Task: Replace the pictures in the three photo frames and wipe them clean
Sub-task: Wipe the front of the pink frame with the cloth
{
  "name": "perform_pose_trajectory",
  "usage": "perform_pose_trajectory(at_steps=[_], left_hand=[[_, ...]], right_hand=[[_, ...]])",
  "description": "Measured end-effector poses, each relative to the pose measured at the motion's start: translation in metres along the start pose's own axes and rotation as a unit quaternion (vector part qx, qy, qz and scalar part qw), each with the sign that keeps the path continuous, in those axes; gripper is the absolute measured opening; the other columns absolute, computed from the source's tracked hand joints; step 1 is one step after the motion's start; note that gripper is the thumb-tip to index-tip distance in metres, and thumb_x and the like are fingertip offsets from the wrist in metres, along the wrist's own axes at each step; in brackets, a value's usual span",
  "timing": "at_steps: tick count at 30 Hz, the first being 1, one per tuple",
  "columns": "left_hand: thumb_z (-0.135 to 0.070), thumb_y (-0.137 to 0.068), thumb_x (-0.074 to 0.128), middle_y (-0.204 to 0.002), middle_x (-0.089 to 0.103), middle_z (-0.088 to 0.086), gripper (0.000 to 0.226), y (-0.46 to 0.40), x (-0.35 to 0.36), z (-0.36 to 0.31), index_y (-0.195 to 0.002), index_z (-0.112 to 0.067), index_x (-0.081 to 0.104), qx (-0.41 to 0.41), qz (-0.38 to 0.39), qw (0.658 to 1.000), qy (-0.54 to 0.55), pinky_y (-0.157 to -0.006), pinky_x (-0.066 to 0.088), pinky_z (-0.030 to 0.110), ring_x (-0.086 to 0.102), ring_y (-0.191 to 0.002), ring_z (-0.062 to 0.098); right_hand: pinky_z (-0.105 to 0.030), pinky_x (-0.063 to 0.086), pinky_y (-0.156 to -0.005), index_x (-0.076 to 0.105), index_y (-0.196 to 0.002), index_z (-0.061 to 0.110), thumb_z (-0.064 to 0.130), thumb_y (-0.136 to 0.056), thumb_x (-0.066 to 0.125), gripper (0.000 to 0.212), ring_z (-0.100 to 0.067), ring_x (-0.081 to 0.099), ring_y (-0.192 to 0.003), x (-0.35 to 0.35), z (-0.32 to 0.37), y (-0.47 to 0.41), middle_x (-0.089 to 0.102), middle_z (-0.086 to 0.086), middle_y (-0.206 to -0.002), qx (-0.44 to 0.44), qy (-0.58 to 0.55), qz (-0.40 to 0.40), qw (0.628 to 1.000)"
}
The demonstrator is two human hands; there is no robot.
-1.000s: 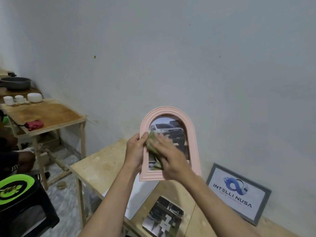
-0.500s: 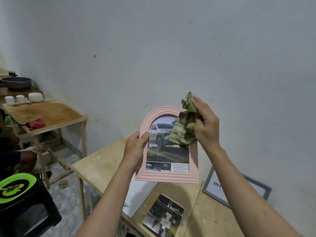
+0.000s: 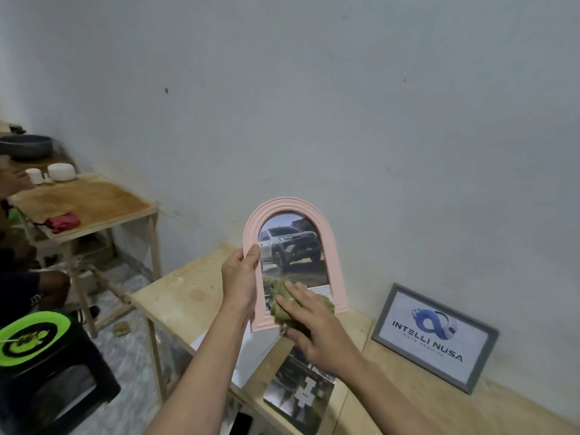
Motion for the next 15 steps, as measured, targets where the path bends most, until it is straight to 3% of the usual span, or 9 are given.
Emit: perform_pose_trajectory(at_steps=[3,5,10,13,15], left_hand=[[-0.02,-0.097,0.059,-0.077,0.064,0.014,0.02,-0.002,0.007,0.015,-0.081,-0.009,0.067,-0.012,-0.003,1.0,-0.001,-0.066,0.046,0.035,0.058,-0.07,0.024],[-0.019,-0.097,0.059,-0.076,0.062,0.012,0.021,-0.006,0.006,0.023,-0.08,-0.008,0.064,-0.02,-0.02,1.0,-0.005,-0.063,0.045,0.033,0.056,-0.067,0.022],[-0.022,-0.095,0.06,-0.066,0.049,0.006,0.031,-0.017,0.005,0.05,-0.067,-0.013,0.052,-0.041,-0.05,0.997,-0.042,-0.062,0.037,0.032,0.045,-0.064,0.02],[-0.024,-0.095,0.06,-0.066,0.046,0.006,0.029,-0.024,0.006,0.068,-0.072,-0.01,0.05,-0.059,-0.046,0.995,-0.067,-0.056,0.037,0.027,0.044,-0.061,0.018],[-0.031,-0.091,0.062,-0.071,0.049,0.01,0.026,-0.029,0.009,0.084,-0.079,-0.009,0.054,-0.068,-0.04,0.994,-0.073,-0.06,0.039,0.028,0.047,-0.065,0.019]], right_hand=[[-0.032,0.017,-0.119,0.034,-0.146,0.036,0.002,-0.087,0.057,0.072,-0.006,0.01,-0.147,0.021,0.005,-0.002,0.012,0.02,-0.157,-0.007,0.008,-0.006,1.0],[-0.036,0.021,-0.119,0.037,-0.145,0.031,-0.007,-0.083,0.054,0.075,-0.011,0.015,-0.147,0.026,0.001,-0.002,0.016,0.016,-0.158,-0.005,-0.01,-0.004,1.0],[-0.031,0.02,-0.119,0.042,-0.145,0.024,-0.015,-0.076,0.047,0.079,-0.013,0.019,-0.147,0.032,-0.007,0.001,0.023,0.008,-0.158,-0.02,-0.054,0.015,0.998],[-0.022,0.016,-0.118,0.048,-0.141,0.023,-0.011,-0.074,0.045,0.076,-0.008,0.023,-0.145,0.028,-0.02,0.004,0.03,0.008,-0.155,-0.033,-0.071,0.058,0.995],[-0.021,0.022,-0.116,0.053,-0.137,0.027,-0.01,-0.072,0.045,0.075,-0.004,0.029,-0.141,0.022,-0.039,0.005,0.035,0.013,-0.152,-0.011,-0.086,0.087,0.992]])
Point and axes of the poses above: each hand's wrist, its own y-axis away from the middle knuckle, its own x-axis out of the palm, z = x × y, the point moved 4 cm from there along -y, towards the middle knuckle
